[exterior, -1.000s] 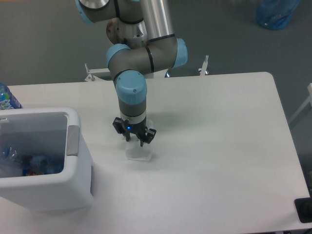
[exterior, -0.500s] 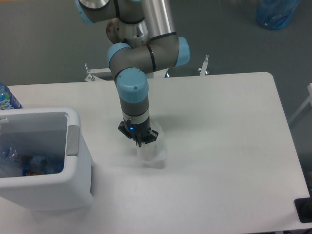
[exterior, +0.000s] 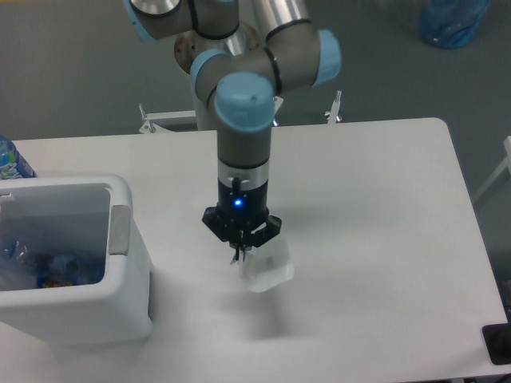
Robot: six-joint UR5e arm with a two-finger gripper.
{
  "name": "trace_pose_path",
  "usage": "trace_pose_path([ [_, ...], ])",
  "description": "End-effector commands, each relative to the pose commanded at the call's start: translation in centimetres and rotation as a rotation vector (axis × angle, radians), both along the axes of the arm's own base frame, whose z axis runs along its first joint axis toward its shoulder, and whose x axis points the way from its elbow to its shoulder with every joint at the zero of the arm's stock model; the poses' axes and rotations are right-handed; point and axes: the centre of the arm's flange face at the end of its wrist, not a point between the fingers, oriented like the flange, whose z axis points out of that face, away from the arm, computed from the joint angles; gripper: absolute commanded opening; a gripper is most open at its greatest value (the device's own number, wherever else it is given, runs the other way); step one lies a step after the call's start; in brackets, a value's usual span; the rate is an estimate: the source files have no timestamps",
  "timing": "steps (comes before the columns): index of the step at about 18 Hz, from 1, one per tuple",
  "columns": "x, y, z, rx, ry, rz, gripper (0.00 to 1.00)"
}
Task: Place the trash in the trash can
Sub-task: 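Carry the tissue over the trash bin and lower it in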
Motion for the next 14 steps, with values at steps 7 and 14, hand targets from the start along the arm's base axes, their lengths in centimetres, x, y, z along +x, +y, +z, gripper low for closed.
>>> trace_pose_path([
  [7,2.2,-0.5,10.3,0.213,-0.021,0.116,0.0],
  [14,11.2,2.7,15.8,0.306,-0.056,0.058,0.0],
])
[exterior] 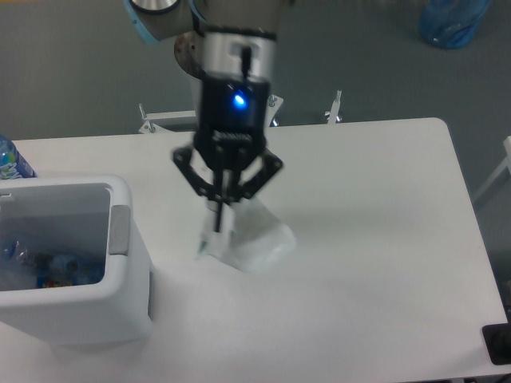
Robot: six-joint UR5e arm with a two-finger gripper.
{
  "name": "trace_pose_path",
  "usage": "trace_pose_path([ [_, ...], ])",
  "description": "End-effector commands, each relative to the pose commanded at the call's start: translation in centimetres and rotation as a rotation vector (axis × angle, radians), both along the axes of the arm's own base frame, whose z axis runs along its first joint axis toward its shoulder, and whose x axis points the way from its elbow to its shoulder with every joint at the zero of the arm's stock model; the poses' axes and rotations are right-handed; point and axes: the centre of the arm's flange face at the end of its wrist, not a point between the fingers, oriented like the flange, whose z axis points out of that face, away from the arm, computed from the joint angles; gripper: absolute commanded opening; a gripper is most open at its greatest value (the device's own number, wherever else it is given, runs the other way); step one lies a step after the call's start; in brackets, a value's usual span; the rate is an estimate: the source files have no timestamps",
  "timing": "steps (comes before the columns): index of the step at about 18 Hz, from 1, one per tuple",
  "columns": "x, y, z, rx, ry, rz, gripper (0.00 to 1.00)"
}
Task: Place the trash in the trash can
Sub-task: 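Carry the tissue over the trash bin and lower it in, then open the gripper to drop the tissue into the bin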
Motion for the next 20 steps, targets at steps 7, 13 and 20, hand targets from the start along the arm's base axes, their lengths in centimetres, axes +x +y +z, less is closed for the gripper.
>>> trace_pose_path([
  [7,8.4,3.7,-4.4,-0.046,-0.017,-0.169,0.0],
  [13,10.0,5.8,-8.0,-0.098,-0.028,-0.234,0.06],
  [20,10.1,6.2,-7.6,-0.093,0.011,-0.263,1.0],
])
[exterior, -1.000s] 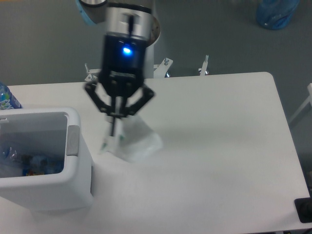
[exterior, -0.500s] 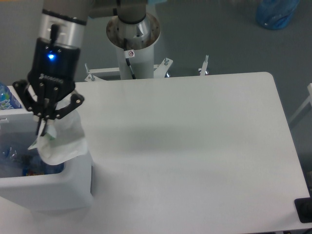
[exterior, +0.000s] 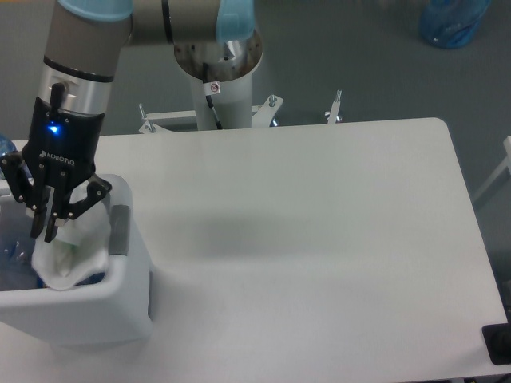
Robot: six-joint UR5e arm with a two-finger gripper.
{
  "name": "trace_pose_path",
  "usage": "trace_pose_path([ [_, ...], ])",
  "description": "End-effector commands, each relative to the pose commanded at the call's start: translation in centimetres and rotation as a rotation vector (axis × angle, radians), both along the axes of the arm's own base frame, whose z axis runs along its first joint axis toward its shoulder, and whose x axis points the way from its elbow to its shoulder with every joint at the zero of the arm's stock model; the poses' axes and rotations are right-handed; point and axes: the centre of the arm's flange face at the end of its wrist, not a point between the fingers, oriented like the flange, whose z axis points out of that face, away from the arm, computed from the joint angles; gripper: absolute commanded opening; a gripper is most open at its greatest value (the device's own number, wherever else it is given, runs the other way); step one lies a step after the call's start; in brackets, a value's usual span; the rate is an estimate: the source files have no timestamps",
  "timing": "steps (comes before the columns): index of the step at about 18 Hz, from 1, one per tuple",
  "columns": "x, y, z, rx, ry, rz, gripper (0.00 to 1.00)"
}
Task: Place the trash in the trash can
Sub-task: 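Open the gripper to drop the tissue into the bin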
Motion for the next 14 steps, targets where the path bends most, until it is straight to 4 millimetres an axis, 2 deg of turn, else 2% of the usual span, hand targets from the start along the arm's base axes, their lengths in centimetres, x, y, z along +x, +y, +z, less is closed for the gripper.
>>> trace_pose_path([
  [5,0.0,-0.4,0.9,0.014,0.01,0.003,1.0],
  [7,-1.4,-0.5,1.0,0.016,0.02,0.019,1.0],
  [10,-5.5,-1.5,1.1,0.016,0.024,0.086,1.0],
  [12,-9.5,-2.8,0.9,0.012,0.03,0.144,1.0],
  [14,-12.2,-4.0,0.7,0.006,0.054,0.168,1.0],
])
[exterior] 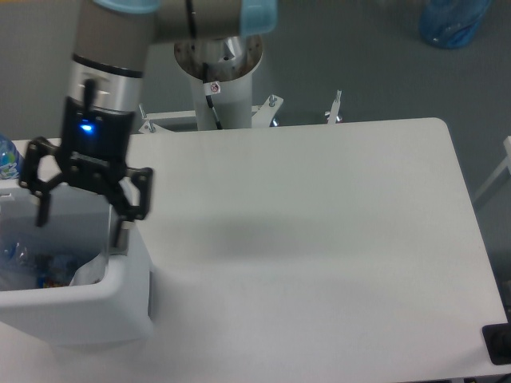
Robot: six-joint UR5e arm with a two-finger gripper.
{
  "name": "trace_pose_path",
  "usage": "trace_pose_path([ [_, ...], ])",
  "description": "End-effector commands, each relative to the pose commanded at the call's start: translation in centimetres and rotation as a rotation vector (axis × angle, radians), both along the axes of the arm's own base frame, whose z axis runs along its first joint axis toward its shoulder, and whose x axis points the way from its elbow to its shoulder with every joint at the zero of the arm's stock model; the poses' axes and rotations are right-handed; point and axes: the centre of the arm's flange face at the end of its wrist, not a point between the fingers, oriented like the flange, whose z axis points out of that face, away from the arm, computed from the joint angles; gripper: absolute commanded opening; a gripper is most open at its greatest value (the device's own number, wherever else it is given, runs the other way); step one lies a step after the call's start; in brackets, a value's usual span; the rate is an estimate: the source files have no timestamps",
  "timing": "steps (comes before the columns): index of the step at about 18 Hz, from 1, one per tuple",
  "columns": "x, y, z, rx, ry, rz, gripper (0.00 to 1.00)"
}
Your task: Place the trash in the trash can
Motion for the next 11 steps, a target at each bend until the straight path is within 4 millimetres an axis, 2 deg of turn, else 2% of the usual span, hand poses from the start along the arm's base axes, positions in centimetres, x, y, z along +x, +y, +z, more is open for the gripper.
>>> trace_pose_path([
  [2,-2.6,-1.5,-0.1,-0.012,0.042,0.006,1.0],
  [5,-5.8,-3.9,0.8,-0.081,0.194,0.023,1.0],
  [8,-7.3,-5.8,1.2,-0.221,0.366,-0.03,1.0],
  [9,-8.1,-6.7,1.2,-0.266,0.386,-0.041,1.0],
  [11,-8.4,-8.2,1.6,-0.33,0.403,-0.088,1.0],
])
